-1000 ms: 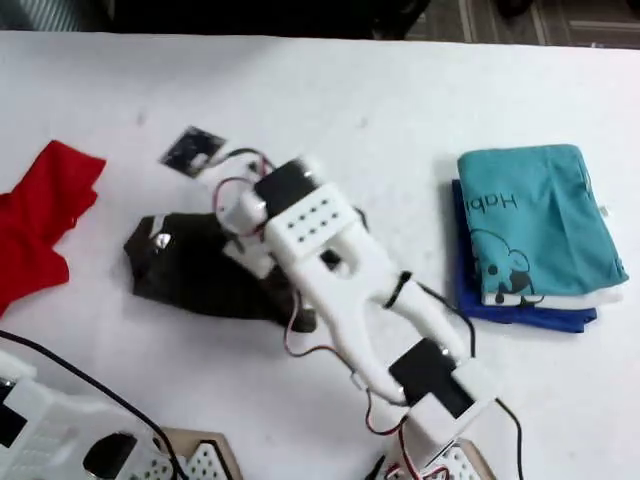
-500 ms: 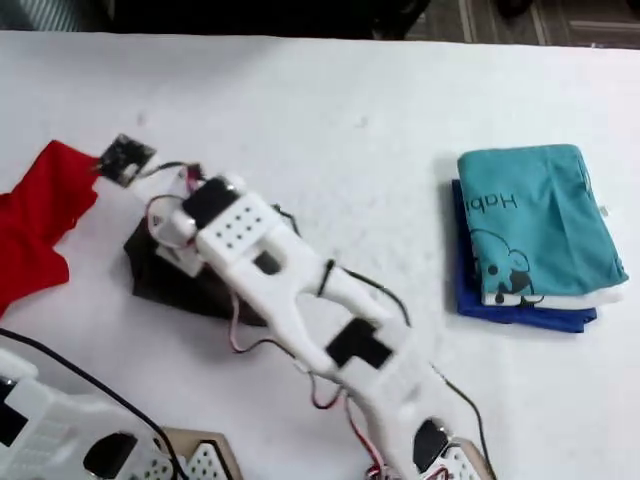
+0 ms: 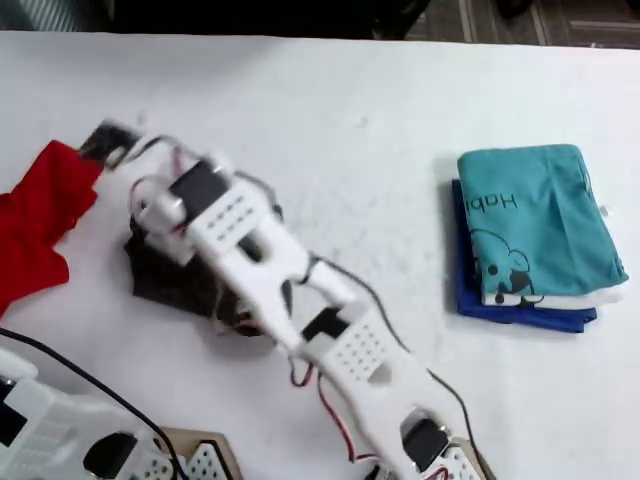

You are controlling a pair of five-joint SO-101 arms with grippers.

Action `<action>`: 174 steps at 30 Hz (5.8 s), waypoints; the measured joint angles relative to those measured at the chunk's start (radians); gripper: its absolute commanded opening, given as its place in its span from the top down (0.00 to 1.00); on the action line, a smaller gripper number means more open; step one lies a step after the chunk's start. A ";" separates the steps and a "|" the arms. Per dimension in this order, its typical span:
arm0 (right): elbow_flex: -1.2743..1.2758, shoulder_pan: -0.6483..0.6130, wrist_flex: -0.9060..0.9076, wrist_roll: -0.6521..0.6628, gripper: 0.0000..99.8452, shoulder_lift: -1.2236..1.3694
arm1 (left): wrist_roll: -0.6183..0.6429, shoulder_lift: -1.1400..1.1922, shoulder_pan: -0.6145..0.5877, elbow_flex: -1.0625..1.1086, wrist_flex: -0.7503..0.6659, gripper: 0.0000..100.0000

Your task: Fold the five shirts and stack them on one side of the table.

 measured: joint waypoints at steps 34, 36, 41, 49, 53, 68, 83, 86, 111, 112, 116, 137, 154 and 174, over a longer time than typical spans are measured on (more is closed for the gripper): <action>0.153 -0.041 -0.006 0.097 0.97 -0.123 | 0.000 0.000 0.003 0.000 -0.040 0.97; 0.155 -0.020 -0.006 0.095 0.93 -0.121 | 0.000 0.000 0.015 0.006 -0.040 0.97; 0.160 -0.049 -0.006 0.097 0.80 -0.026 | 0.031 0.000 0.040 0.009 -0.040 0.97; 0.041 -0.069 -0.006 0.049 0.81 0.149 | 0.037 0.000 0.046 0.009 -0.040 0.97; -0.038 -0.074 -0.006 0.044 0.94 0.235 | 0.037 0.000 0.048 0.009 -0.040 0.97; -0.084 -0.138 -0.006 0.044 0.98 0.152 | 0.037 0.000 0.046 0.009 -0.040 0.97; 0.152 -0.333 -0.006 0.044 0.98 0.031 | 0.037 0.000 0.046 0.009 -0.061 0.97; 0.152 -0.347 -0.006 0.044 0.98 0.031 | 0.037 0.000 0.046 0.009 -0.061 0.97; 0.138 -0.081 -0.261 -0.054 0.93 0.000 | 0.037 0.000 0.046 0.009 -0.061 0.97; 0.138 -0.077 -0.315 -0.055 0.95 0.020 | 0.037 0.000 0.046 0.009 -0.061 0.97; 0.138 -0.083 -0.496 -0.055 0.97 0.098 | 0.037 0.000 0.046 0.009 -0.061 0.97; -0.222 0.006 -0.310 -0.055 0.97 0.269 | 0.037 0.000 0.046 0.009 -0.061 0.97; -0.377 0.259 -0.080 -0.055 0.97 0.454 | 0.037 0.000 0.046 0.009 -0.061 0.97; 0.430 0.212 0.000 -0.095 0.89 -0.296 | 0.037 0.000 0.046 0.009 -0.061 0.97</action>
